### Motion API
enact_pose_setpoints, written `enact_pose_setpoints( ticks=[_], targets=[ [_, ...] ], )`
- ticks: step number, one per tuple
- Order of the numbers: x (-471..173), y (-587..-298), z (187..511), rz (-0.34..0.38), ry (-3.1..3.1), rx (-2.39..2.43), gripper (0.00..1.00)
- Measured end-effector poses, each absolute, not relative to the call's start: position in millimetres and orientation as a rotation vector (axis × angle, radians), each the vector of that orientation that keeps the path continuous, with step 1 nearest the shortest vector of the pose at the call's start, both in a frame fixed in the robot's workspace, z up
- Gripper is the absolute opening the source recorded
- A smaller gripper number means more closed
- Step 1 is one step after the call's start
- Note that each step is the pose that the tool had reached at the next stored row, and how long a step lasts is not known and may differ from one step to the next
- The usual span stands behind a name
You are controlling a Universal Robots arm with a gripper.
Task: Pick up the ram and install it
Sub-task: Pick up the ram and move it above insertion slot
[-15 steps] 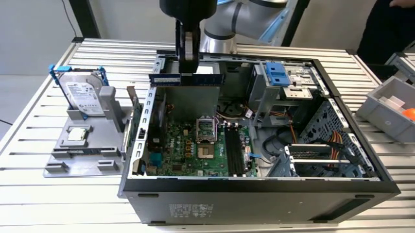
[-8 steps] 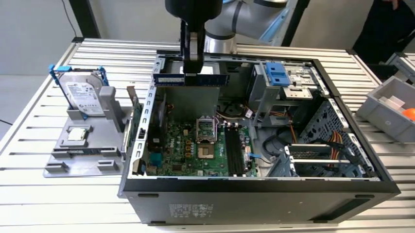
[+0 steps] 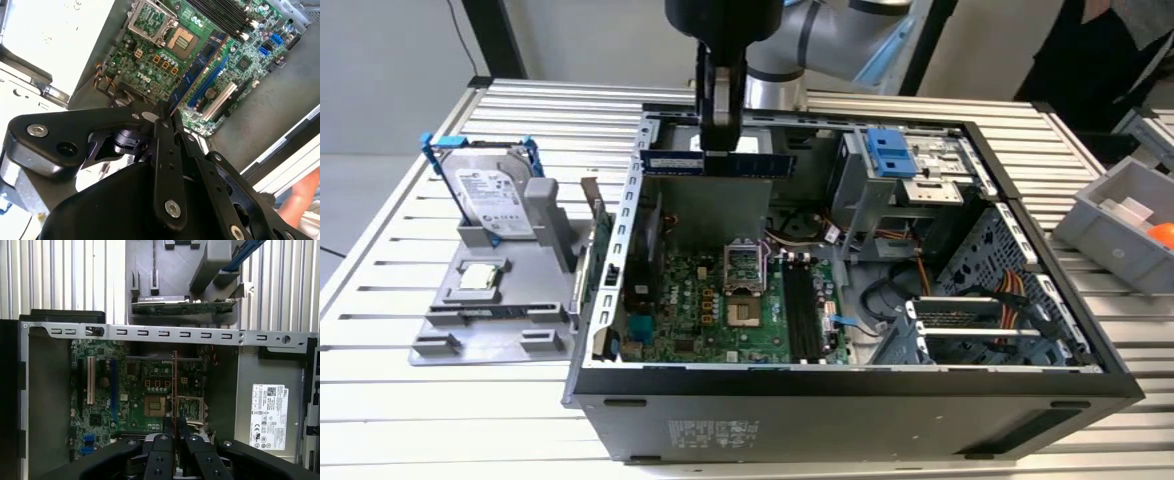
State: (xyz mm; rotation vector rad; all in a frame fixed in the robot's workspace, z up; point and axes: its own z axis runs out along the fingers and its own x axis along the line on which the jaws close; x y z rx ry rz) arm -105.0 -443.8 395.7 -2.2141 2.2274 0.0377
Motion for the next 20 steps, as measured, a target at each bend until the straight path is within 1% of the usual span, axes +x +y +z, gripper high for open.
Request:
enact_pose_setpoints(
  ticks=[20],
  targets=[
    [-71,-444,396,0.044,2.226,-2.211,0.0]
  ],
)
